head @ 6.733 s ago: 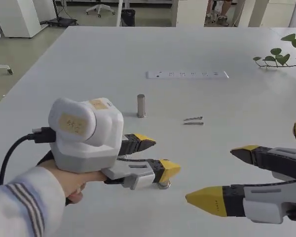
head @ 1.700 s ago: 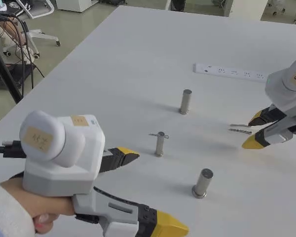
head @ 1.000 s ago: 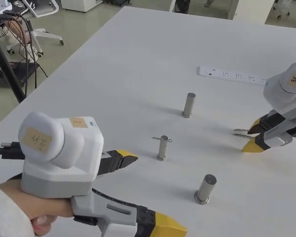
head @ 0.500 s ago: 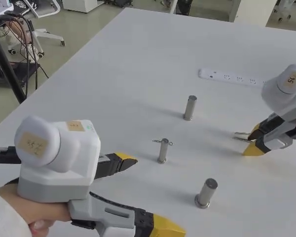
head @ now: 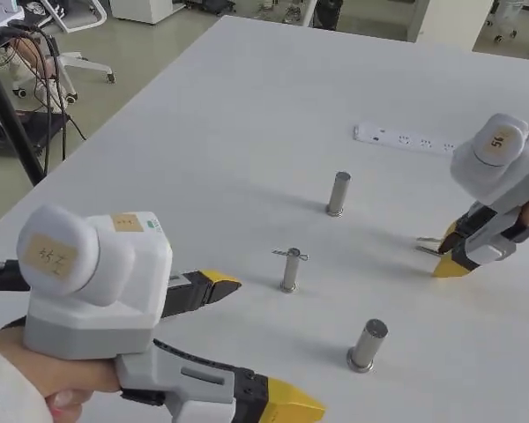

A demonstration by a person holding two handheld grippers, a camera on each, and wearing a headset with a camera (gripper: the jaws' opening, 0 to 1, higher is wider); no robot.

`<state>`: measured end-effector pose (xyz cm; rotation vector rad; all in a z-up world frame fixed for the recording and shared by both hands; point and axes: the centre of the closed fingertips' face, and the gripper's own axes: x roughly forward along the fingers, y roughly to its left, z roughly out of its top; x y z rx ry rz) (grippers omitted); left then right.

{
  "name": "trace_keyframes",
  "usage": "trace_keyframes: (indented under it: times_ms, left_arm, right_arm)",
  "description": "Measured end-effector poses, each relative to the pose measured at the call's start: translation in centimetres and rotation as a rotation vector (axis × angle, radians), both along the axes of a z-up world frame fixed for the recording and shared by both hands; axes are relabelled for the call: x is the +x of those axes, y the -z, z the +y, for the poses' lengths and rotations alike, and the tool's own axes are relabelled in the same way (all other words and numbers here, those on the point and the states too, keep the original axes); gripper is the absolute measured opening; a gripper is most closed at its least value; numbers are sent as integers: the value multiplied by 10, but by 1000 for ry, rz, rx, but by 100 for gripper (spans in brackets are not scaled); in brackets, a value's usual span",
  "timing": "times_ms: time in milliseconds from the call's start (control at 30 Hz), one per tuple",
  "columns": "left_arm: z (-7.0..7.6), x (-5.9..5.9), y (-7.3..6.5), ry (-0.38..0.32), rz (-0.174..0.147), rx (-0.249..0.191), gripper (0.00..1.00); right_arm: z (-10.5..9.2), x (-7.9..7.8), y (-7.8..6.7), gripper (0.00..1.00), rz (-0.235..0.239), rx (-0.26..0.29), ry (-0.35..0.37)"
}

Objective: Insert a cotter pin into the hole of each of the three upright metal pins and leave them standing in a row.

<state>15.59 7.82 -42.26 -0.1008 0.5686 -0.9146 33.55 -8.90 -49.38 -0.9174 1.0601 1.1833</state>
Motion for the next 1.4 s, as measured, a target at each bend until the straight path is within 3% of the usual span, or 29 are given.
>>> trace_keyframes:
  times_ms: [133, 233, 300, 900, 1167, 1400]
  left_arm:
    - [2, 0, 1, 4, 0, 10, 93]
    - [2, 0, 1, 2, -1, 10, 93]
    - [2, 0, 0, 0, -2, 8, 93]
    - [2, 0, 3, 13, 2, 19, 92]
    - [1, -2, 4, 20, 1, 17, 92]
    - [-3, -3, 0, 35, -20, 7, 91]
  right_arm:
    - [-1, 4, 1, 12, 1, -13, -13]
    - [-2, 13, 2, 0, -23, -18, 3]
    - [-4, 14, 3, 0, -12, -20, 39]
    - [-4, 13, 4, 0, -17, -46, 4]
    - [-5, 13, 3, 0, -36, -12, 21]
    - [-4, 13, 3, 0, -51, -10, 26]
